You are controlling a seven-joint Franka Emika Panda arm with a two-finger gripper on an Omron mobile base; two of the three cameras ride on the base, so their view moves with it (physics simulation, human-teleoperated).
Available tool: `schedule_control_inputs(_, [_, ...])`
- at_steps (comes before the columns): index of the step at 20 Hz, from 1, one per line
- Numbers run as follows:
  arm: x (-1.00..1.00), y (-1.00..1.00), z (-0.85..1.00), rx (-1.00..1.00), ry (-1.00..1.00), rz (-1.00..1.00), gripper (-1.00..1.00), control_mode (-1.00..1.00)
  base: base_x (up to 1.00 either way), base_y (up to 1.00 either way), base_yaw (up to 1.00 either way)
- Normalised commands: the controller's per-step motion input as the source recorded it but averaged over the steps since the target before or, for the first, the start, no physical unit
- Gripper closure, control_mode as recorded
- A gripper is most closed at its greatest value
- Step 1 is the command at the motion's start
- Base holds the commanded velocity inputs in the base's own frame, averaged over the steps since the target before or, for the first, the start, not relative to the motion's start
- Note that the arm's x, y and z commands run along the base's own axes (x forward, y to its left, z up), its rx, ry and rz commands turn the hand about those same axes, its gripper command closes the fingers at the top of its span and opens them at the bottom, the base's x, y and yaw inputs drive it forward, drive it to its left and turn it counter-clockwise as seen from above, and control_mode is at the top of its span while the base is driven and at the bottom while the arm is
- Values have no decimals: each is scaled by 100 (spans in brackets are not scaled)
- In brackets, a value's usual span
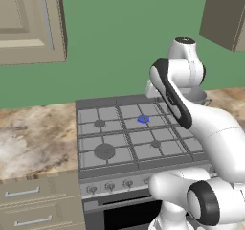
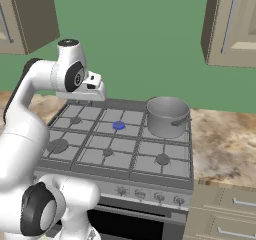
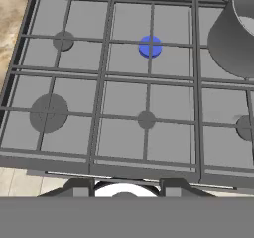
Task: Turn off the rear center burner of the stove.
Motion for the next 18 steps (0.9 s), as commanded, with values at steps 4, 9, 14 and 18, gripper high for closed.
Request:
schedule_control_inputs(4, [-9, -17, -6, 0, 0, 6, -100, -100, 0, 0, 0])
schedule_control_inputs(9, [-33, -37, -11, 0, -1, 15, -100, -100, 0, 0, 0])
schedule_control_inputs(14, [-49, -50, -12, -1, -14, 32, -100, -100, 0, 0, 0])
schedule_control_inputs(18, [-54, -43, -16, -4, -26, 44, -100, -100, 0, 0, 0])
